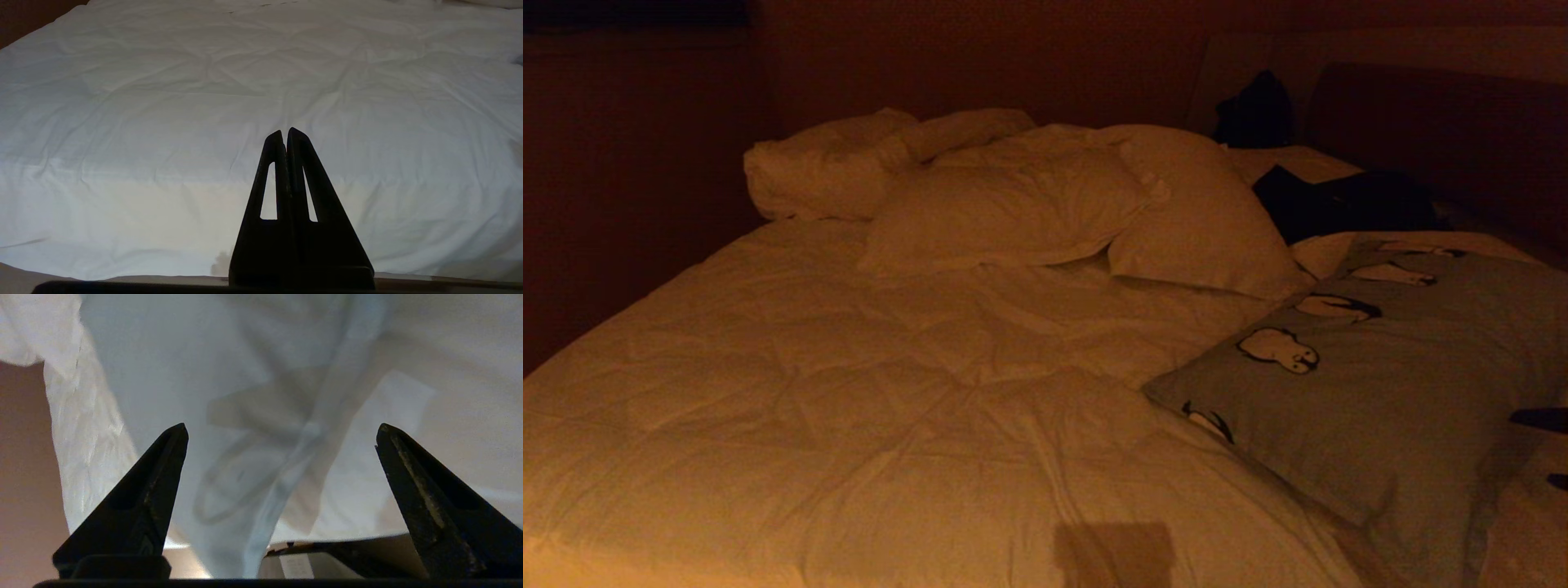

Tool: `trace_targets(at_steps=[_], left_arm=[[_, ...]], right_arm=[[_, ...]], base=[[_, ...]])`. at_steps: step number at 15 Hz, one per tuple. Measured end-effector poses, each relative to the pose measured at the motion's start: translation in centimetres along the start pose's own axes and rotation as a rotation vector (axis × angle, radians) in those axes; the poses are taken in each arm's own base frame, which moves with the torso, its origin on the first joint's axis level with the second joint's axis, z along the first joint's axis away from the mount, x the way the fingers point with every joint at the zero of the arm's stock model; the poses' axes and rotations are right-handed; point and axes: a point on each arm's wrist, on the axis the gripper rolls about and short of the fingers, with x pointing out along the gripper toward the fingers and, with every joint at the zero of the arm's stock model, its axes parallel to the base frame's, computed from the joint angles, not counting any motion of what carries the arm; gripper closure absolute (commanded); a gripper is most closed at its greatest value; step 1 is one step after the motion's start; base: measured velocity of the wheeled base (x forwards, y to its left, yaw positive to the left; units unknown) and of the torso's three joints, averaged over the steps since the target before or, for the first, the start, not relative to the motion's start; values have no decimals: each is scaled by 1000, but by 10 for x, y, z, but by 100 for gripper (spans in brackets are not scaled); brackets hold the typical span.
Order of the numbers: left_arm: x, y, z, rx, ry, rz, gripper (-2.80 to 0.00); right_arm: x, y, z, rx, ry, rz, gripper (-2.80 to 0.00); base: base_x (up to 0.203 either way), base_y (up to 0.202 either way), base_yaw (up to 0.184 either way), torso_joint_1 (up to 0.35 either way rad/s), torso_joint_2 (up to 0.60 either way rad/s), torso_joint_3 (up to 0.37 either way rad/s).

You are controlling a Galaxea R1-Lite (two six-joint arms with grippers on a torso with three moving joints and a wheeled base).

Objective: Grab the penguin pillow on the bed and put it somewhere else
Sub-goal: Place the pillow at the bedside

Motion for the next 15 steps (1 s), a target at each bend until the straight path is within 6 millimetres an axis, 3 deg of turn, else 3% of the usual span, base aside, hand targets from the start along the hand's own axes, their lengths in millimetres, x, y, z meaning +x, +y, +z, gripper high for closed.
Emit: trace_targets(at_steps=[9,15], left_arm=[[0,0,0,0,0,0,0],[0,0,0,0,0,0,0]], right_arm=[[26,-28,49,7,-12,6,-280],[38,-38,57,15,13,61,-280]], base=[[0,0,0,0,0,0],[0,0,0,0,0,0]])
